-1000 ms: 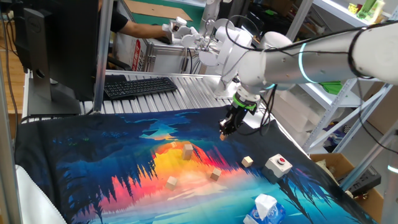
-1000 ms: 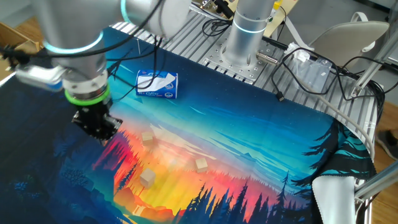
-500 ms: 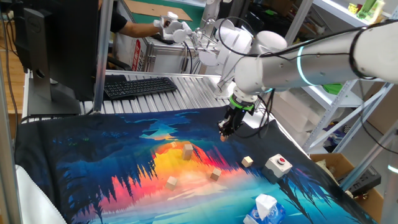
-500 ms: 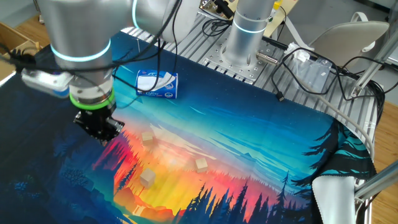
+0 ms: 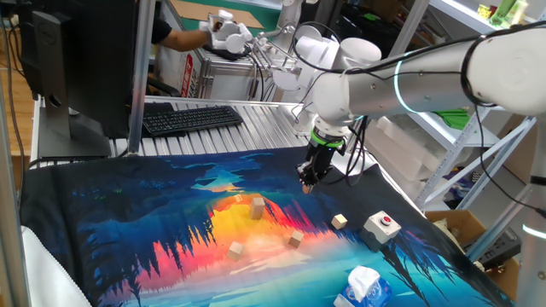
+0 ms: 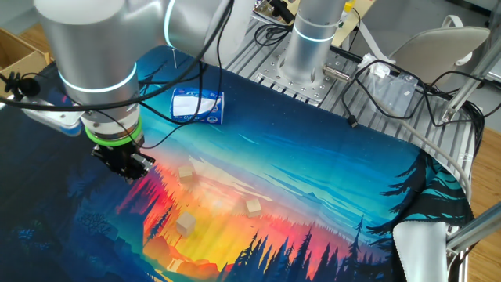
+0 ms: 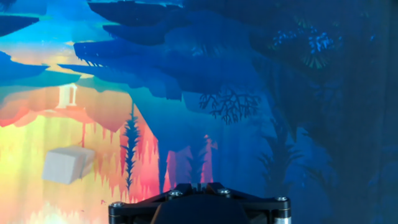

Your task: Stack the blocks in a vertical line of five

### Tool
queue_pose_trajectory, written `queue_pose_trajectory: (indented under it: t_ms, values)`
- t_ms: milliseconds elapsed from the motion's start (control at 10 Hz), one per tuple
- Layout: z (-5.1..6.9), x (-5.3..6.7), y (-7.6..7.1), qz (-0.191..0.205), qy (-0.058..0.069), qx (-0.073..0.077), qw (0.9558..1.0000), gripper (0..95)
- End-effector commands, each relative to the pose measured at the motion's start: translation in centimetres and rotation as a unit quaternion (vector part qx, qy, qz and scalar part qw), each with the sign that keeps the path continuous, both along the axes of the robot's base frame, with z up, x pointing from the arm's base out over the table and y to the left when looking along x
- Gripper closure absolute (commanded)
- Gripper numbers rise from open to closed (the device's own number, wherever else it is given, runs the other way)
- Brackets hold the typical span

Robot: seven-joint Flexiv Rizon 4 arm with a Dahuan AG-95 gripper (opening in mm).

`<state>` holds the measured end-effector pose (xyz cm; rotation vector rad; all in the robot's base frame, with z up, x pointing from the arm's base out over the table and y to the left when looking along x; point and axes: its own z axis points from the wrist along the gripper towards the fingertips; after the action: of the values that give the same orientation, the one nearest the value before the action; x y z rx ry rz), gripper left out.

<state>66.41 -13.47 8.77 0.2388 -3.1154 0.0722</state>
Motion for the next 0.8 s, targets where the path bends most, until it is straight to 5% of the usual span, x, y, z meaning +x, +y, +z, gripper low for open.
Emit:
queue_pose_trajectory:
  t_ms: [100,800]
  values:
    - [-0.13,0.18,-0.07,-0.009,0.001,-0.002,1.0000,95.0]
    - [-0.13,0.18,-0.07,-0.036,0.008,-0.003,0.9993,95.0]
